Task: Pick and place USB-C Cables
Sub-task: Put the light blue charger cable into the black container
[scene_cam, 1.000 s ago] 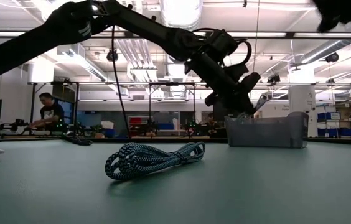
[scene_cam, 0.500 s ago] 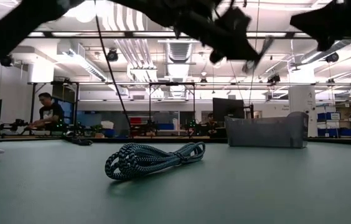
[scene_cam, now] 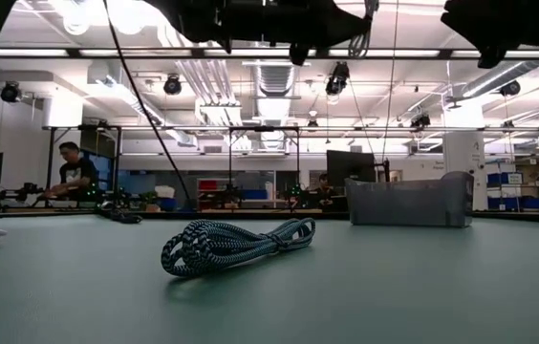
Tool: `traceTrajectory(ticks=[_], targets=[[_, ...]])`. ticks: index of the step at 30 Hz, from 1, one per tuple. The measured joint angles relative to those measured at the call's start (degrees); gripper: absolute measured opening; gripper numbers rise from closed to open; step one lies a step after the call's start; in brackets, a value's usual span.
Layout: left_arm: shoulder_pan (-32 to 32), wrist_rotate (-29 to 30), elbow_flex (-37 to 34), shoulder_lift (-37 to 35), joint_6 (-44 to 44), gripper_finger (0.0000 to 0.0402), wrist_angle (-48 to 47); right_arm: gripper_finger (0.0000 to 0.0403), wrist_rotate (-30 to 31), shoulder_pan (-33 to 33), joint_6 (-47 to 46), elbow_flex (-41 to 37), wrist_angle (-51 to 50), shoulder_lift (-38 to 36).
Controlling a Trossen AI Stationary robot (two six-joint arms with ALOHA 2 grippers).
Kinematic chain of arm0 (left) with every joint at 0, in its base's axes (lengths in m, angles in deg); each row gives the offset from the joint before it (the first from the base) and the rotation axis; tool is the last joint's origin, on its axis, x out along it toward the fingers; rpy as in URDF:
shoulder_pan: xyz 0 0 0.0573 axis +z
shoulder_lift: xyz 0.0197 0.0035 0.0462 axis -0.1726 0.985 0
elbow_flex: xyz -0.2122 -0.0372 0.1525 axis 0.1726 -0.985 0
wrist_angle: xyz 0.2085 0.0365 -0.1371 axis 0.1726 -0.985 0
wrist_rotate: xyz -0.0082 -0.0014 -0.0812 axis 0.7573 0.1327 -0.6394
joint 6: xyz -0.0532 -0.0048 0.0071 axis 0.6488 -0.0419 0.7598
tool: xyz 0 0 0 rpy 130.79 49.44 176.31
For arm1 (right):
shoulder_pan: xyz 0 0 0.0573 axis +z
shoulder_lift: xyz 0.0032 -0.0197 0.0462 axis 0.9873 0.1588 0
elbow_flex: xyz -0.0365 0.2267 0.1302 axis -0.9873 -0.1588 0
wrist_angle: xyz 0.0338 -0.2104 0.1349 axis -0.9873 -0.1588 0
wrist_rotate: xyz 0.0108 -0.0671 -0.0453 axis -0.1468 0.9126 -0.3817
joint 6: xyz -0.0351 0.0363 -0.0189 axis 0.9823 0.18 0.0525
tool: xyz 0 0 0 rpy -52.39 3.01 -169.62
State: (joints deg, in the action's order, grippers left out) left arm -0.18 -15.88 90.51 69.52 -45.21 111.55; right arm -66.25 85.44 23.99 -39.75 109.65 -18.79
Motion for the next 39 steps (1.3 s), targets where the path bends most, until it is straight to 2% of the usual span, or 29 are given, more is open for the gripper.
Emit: traceTrajectory(ticks=[6, 10, 17, 25, 32, 39], targets=[[0.0, 0.0, -0.1, 0.1, -0.4, 0.0010, 0.0, 0.0179, 0.3, 0.0, 3.9, 3.0, 9.5, 13.2], [0.0, 0.0, -0.1, 0.3, -0.3, 0.0010, -0.3, 0.0199, 0.5, -0.3, 5.3, 7.8, 10.7, 20.2], [-0.1, 0.0, -0.1, 0.3, -0.3, 0.0013, -0.2, 0.0206, 0.5, -1.6, 4.6, 15.2, 10.1, 28.4], [0.0, 0.0, -0.1, 0.3, -0.3, 0.0014, 0.0, 0.0204, 0.5, -4.3, 2.5, 18.5, 10.3, 34.2], [-0.1, 0.0, -0.1, 0.3, -0.4, 0.0015, 0.0, 0.0174, 0.5, -4.9, 3.1, 18.7, 13.9, 35.1], [0.0, -0.1, 0.0, 0.3, -0.4, 0.0016, 0.1, 0.0080, 0.5, -5.2, 3.8, 18.7, 14.5, 34.7]])
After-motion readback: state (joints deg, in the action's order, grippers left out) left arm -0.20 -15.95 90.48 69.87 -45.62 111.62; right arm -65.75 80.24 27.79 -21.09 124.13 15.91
